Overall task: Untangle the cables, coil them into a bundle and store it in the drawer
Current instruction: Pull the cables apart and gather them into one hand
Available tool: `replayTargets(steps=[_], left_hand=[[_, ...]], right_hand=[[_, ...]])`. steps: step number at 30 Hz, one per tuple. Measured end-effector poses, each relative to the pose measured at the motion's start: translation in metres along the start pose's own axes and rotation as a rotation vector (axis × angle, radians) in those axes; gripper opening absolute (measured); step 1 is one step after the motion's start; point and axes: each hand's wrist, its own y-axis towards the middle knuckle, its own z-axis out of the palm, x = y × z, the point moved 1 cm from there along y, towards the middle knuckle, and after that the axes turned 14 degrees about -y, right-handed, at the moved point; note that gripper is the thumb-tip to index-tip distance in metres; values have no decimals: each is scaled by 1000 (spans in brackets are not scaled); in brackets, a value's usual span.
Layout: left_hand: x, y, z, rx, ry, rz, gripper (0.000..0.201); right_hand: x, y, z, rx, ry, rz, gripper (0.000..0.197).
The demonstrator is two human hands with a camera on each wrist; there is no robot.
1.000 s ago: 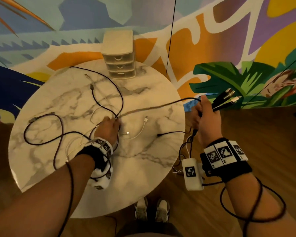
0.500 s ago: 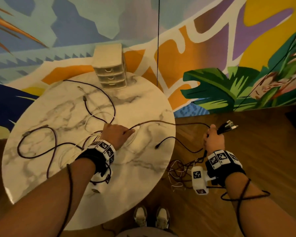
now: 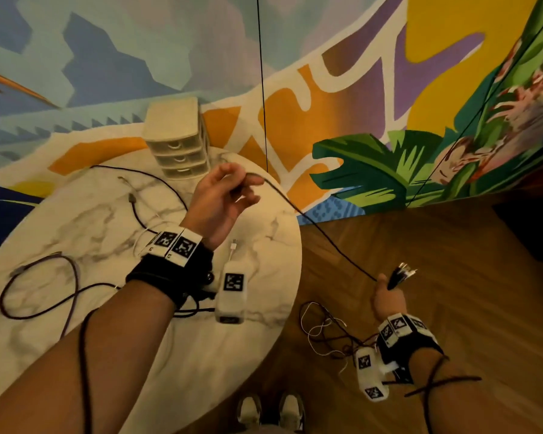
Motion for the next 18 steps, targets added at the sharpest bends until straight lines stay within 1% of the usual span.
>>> replayTargets(steps=[2, 4, 5, 7, 10, 12, 14, 16, 18], left_hand=[[-4, -2, 27, 106, -87, 12, 10], [-1, -6, 51, 160, -58, 15, 13], [1, -9, 61, 175, 13, 17, 13], [6, -15, 77, 192, 228, 41, 14], [9, -20, 87, 237, 552, 99, 19], [14, -22, 86, 259, 742, 111, 16], [29, -26, 81, 313, 898, 74, 12], [50, -33, 77, 371, 981, 50, 11], [67, -37, 71, 375, 1050, 79, 11]], right_hand=[[-6, -4, 12, 39, -89, -38, 61], [-8, -8, 23, 77, -172, -75, 56], [-10, -10, 28, 99, -209, -88, 54], [-13, -12, 35, 141, -247, -118, 53], [-15, -16, 29, 162, -103, -148, 50], [-8, -27, 18, 135, -78, -209, 45], [13, -47, 7, 74, 73, -354, 37], [43, -77, -1, 39, 263, -570, 35], [71, -107, -6, 100, 404, -757, 33]])
